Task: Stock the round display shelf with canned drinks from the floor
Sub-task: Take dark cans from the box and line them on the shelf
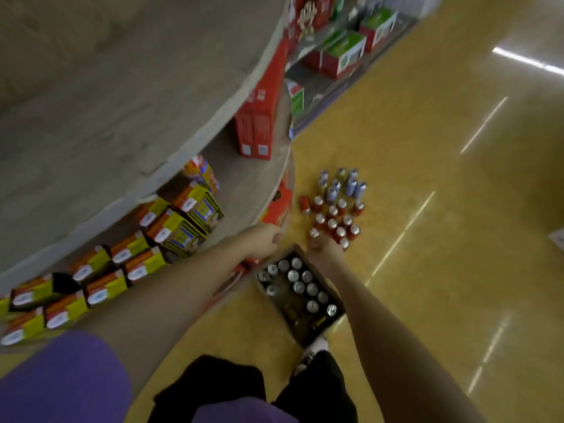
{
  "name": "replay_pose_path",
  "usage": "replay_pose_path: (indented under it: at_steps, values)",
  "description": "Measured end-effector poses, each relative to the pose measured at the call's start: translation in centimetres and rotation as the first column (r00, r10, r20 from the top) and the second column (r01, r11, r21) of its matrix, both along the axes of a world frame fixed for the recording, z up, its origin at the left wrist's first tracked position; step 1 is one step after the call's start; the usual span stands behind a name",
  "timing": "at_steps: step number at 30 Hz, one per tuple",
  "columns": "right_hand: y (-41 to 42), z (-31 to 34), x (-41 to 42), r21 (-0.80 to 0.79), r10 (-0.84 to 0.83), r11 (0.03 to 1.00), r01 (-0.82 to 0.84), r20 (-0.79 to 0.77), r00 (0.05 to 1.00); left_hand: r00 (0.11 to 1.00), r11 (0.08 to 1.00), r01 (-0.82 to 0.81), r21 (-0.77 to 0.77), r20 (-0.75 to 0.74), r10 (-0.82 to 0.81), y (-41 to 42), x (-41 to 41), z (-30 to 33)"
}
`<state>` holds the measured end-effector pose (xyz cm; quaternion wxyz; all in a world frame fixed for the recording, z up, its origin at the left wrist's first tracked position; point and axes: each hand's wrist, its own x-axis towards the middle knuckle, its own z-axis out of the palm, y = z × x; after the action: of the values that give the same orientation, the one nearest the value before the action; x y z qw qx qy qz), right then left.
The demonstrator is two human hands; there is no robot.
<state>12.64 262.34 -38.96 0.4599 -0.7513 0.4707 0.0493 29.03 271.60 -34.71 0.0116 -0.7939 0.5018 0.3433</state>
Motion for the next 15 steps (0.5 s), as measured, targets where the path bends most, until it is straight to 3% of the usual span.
replay_pose_path:
  at_steps: [4, 11, 15]
  values:
    - [-0.8, -7.9, -2.1, 0.111, 0.003, 0.994, 0.006, -0.079, 0.997, 0.996, 0.991, -0.068, 0.113, -0.049, 0.074, -0.5, -1.6, -6.9]
    - [0.8, -20.2, -2.8, 0.244, -0.142, 0.951, 0.189, -0.198, 0.97, 0.988, 0.951, -0.046, 0.304, -0.129, 0.089, 0.5, -2.0, -20.0]
    - [3.2, -27.8, -0.8, 0.339, -0.247, 0.884, 0.321, -0.245, 0.938, 0.976, 0.949, -0.086, 0.304, -0.167, 0.142, 0.5, -0.6, -28.1]
